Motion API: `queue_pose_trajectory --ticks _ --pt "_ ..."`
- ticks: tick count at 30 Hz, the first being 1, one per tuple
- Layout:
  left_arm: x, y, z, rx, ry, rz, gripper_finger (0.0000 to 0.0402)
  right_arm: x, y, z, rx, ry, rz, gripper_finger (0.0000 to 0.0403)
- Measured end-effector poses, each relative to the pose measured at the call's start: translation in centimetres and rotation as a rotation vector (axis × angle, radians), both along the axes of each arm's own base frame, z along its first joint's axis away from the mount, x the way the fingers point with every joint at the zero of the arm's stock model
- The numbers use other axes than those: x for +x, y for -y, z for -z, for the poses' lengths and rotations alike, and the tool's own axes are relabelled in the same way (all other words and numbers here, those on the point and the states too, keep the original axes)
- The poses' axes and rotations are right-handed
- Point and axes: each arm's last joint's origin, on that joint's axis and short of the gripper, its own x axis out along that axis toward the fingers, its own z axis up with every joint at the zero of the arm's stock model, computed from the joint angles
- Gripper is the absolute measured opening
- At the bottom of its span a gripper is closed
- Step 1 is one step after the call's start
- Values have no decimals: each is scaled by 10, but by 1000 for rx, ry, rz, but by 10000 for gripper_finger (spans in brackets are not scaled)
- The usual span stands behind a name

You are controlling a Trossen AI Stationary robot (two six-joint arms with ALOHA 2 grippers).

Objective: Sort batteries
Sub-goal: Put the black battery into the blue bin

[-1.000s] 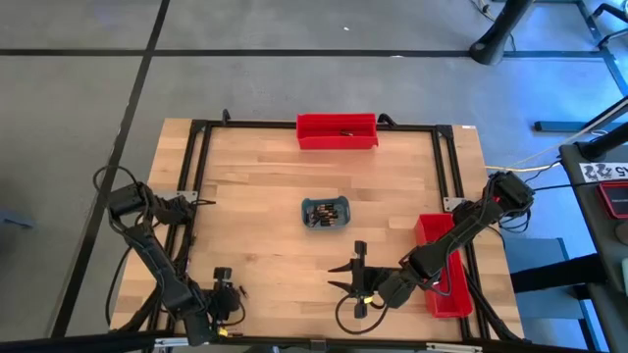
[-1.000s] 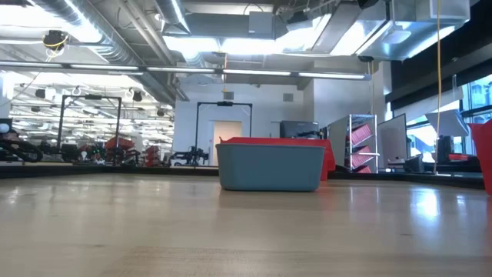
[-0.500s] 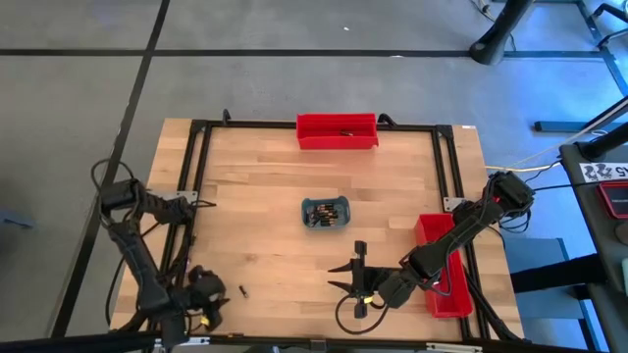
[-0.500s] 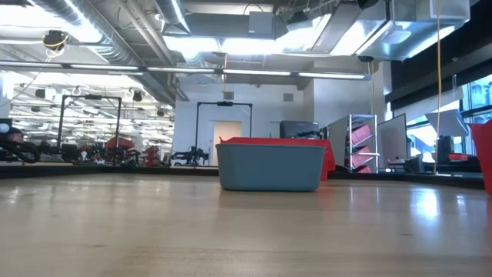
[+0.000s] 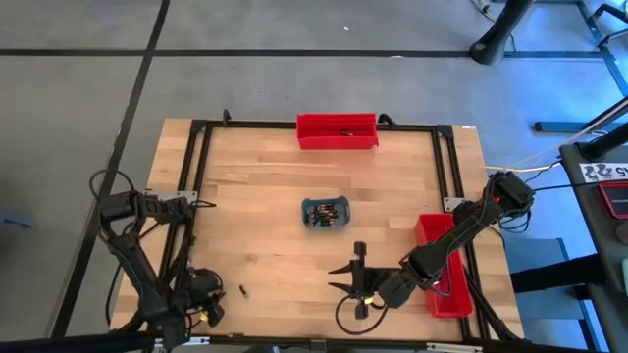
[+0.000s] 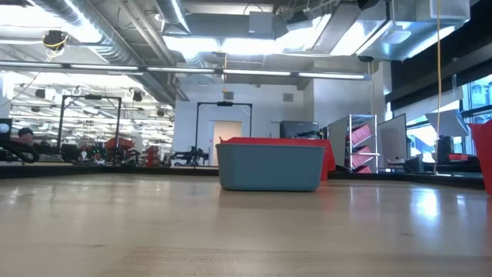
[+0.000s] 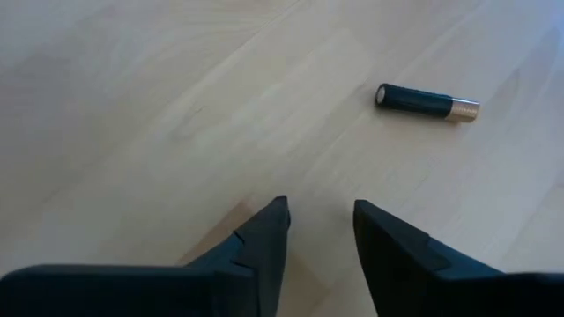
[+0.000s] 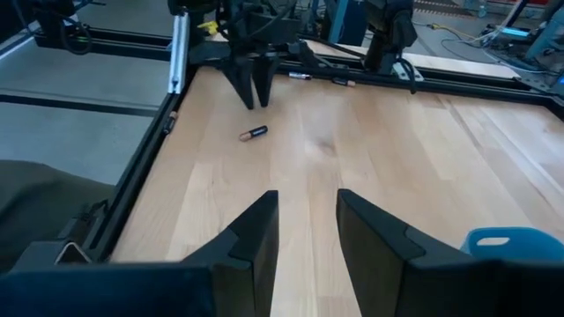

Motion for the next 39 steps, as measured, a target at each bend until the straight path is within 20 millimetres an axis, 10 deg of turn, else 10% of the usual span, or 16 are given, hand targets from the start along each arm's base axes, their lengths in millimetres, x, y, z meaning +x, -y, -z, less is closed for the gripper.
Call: queue_pose_trajectory --ticks 13,29,39 --pt "21 16 -19 286 -80 524 71 0 0 0 6 -6 -17 117" --pt "85 -10 -11 453 -154 851 212 -1 0 1 12 -17 -12 117" --pt "82 -18 5 426 -120 863 83 -1 0 2 11 -20 -12 117"
